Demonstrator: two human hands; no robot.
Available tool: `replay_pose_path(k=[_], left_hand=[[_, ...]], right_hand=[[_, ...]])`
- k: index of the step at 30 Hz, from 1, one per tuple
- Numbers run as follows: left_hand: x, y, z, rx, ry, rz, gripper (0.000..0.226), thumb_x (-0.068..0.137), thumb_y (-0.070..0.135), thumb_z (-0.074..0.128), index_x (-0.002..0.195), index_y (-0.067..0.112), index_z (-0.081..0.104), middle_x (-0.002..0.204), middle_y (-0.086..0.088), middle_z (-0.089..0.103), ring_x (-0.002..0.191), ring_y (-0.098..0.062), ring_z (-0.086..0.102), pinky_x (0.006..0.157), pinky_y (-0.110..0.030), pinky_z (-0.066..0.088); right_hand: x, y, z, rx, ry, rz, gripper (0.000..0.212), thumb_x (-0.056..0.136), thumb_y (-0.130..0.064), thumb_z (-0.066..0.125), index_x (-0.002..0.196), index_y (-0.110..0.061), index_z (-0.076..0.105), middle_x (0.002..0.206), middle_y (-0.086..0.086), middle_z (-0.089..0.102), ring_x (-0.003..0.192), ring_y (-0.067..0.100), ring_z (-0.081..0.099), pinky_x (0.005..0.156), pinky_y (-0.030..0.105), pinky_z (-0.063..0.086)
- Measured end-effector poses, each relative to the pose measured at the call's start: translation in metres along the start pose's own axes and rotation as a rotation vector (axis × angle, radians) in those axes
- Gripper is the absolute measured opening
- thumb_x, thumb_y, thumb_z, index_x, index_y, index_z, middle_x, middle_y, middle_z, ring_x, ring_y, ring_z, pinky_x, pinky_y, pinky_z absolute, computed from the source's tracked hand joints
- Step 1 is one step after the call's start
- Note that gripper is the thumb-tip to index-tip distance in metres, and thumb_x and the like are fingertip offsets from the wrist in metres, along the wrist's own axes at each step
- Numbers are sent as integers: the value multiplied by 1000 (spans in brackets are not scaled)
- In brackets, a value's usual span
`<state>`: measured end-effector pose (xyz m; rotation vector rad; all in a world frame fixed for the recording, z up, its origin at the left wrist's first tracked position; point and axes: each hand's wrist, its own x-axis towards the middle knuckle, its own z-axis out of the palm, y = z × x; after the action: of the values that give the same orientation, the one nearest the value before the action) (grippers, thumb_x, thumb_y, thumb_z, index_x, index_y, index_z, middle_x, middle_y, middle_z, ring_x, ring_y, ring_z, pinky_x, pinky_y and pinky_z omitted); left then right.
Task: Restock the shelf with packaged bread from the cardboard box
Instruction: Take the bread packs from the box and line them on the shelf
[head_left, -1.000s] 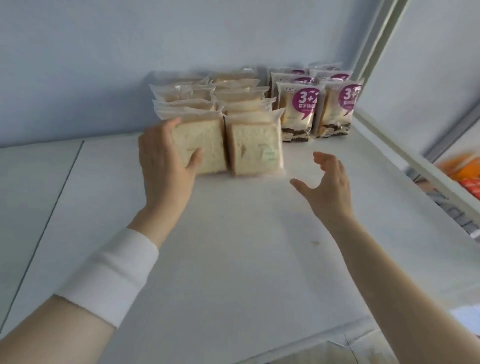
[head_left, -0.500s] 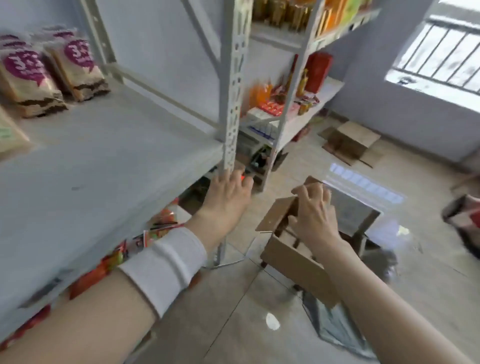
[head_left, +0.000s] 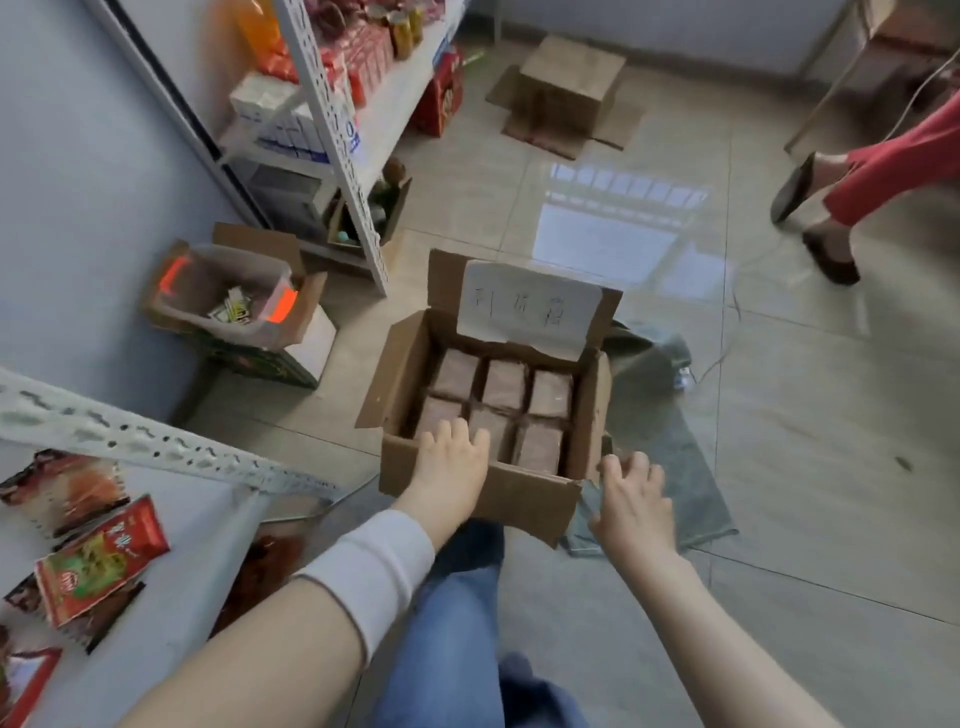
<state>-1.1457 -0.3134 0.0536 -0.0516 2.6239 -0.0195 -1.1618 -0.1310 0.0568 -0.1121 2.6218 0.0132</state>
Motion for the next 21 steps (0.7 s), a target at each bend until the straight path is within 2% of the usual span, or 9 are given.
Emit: replay_pose_path(k=[6,10,14,17,19,21], left_hand=[[149,-1,54,-51,-160,65,37,86,8,52,120,11,39,124,-14,44,115,-31,42,93,-40,38],[248,0,115,-111,-225,69,50,87,15,52,132,10,31,130,-17,40,119,-33,40,95,-41,38],[338,0,173,-434,-170,-144,63,91,26,52,141,9,19,135,-19,37,124,-34,39,100,-40,37],[383,-1,198,-702,-74,-311,69,89,26,55,141,2,16,136,-24,38,126,-37,38,102,-41,33],[399,2,207,-793,10,-339,67,87,24,57,139,0,21,134,-24,42,125,-37,42,102,-40,35],[406,3,209,-837,55,-374,68,85,25,62,135,-2,24,134,-23,45,124,-35,45,100,-38,36]], right_hand=[[129,-13,67,115,-196,112,42,85,-16,55,123,-16,36,126,11,34,115,30,36,88,38,45],[231,-30,130,273,-240,177,54,87,-24,58,132,-9,33,131,14,33,119,32,37,93,40,43],[325,-39,188,524,-182,456,66,93,-28,50,142,2,19,141,23,29,129,38,32,105,42,30],[364,-49,220,520,-124,600,70,96,-29,45,145,3,8,145,25,23,132,39,26,109,44,21],[373,-57,230,478,-67,642,69,94,-30,49,144,1,13,145,24,22,129,39,26,106,44,19],[371,-60,232,471,-5,666,65,89,-31,57,139,-3,25,141,23,29,127,40,29,104,44,22]])
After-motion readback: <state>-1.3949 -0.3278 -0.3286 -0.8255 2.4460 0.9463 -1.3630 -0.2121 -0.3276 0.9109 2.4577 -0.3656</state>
